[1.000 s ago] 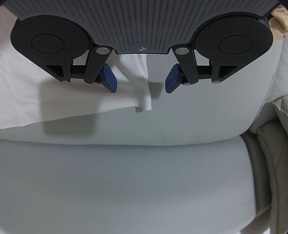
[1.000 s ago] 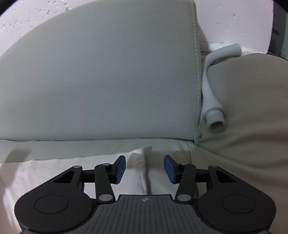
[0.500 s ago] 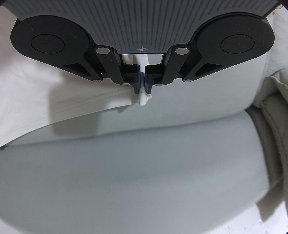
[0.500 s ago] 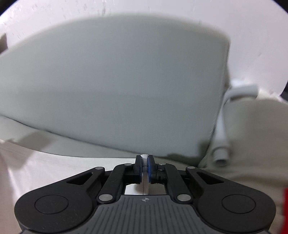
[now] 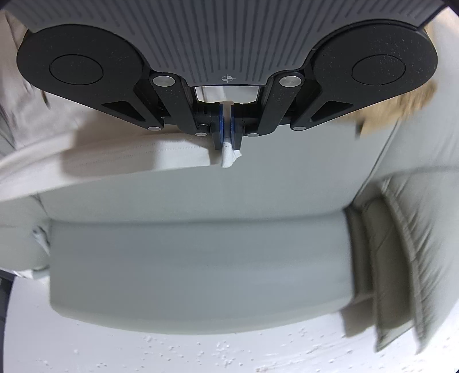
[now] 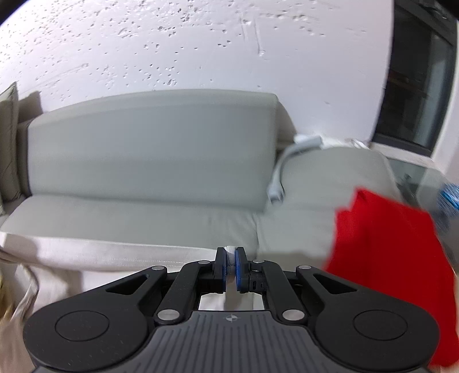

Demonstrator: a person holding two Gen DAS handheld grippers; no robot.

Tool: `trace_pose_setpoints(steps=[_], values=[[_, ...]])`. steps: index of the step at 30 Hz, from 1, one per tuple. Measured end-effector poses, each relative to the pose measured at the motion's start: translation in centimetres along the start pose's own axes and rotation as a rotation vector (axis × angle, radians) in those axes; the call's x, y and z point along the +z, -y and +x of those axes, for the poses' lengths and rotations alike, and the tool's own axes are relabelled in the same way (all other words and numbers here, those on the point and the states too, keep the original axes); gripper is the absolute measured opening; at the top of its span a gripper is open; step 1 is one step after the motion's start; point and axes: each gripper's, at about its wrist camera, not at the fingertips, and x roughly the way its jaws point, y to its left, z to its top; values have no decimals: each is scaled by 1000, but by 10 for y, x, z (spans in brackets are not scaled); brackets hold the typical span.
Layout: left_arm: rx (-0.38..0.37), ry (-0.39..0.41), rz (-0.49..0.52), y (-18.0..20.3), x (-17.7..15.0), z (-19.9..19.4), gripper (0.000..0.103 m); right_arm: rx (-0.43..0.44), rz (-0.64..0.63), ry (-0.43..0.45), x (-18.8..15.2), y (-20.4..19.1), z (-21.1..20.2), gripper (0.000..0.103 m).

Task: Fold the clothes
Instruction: 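Lift the collar edge with both grippers, fold it toward the hem, open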

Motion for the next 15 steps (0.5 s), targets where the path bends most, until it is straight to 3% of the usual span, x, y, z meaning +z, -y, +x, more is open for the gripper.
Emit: trace_pose_setpoints(steps=[4,8,15], values=[[15,-95,-45,9,-57,-38,4,4,73,-84,-66,3,-42,6],[24,-133,-49,12,-101,-57,4,0,85,-145,-112,3,-59,6],[48,-80,35,25,-136,-87,4,-14,64,-113,-142,-2,-85,6]])
